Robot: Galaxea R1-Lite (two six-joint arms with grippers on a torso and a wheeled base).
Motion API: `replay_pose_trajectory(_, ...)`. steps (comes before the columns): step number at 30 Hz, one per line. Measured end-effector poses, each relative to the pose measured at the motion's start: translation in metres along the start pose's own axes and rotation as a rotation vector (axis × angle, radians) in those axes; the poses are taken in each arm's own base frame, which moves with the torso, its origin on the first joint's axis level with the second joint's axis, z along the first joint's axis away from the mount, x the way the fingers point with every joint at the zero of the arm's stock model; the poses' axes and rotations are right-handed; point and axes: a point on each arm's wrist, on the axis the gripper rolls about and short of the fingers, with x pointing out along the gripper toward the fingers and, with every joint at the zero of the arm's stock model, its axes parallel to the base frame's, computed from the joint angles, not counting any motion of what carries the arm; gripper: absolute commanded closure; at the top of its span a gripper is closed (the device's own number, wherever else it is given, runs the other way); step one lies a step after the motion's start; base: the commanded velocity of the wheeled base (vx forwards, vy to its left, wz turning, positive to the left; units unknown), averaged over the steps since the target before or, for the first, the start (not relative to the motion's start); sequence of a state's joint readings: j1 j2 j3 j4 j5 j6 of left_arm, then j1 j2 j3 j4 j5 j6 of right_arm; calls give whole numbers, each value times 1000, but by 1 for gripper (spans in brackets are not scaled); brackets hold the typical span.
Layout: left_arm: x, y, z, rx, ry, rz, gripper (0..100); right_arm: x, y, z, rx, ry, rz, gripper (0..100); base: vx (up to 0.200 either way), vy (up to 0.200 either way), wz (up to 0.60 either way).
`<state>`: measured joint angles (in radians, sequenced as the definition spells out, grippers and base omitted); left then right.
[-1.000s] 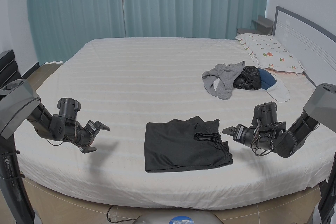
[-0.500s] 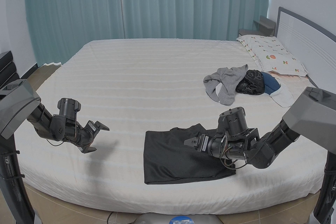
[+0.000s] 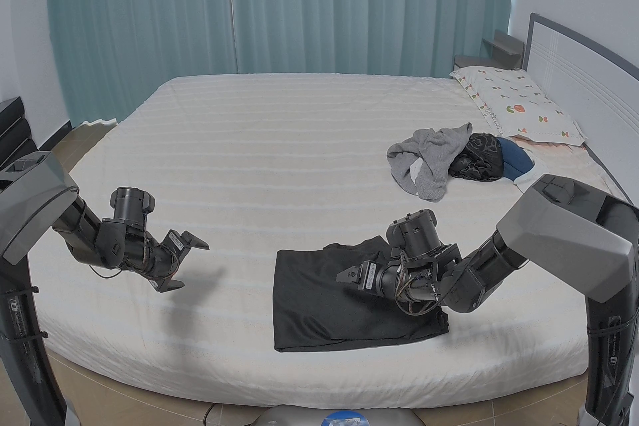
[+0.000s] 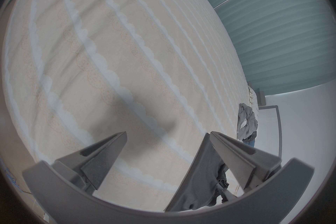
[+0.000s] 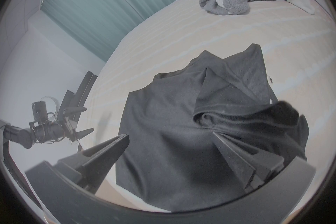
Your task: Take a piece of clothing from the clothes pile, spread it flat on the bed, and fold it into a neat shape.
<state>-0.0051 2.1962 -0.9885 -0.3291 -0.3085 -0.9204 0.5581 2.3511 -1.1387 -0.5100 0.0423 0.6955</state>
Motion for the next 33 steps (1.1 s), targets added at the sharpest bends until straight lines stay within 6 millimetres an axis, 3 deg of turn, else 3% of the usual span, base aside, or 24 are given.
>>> replay_pose_trajectory(10, 0, 0, 0, -1, -1, 0, 0, 7, -42, 50, 83, -164, -70, 0, 0, 0, 0)
replay_pose_trajectory(16, 0, 0, 0, -1, -1, 0, 0, 4, -72, 69, 136, -213, -120, 0, 0, 0, 0)
replay_pose_trajectory(23, 2, -7, -3, 17, 0, -10, 0, -3, -87, 71, 156, -230, -101, 0, 0, 0, 0)
replay_pose_trajectory(33, 22, -54, -28, 125, -34, -43, 0, 0, -88, 64, 136, -215, -14, 0, 0, 0, 0)
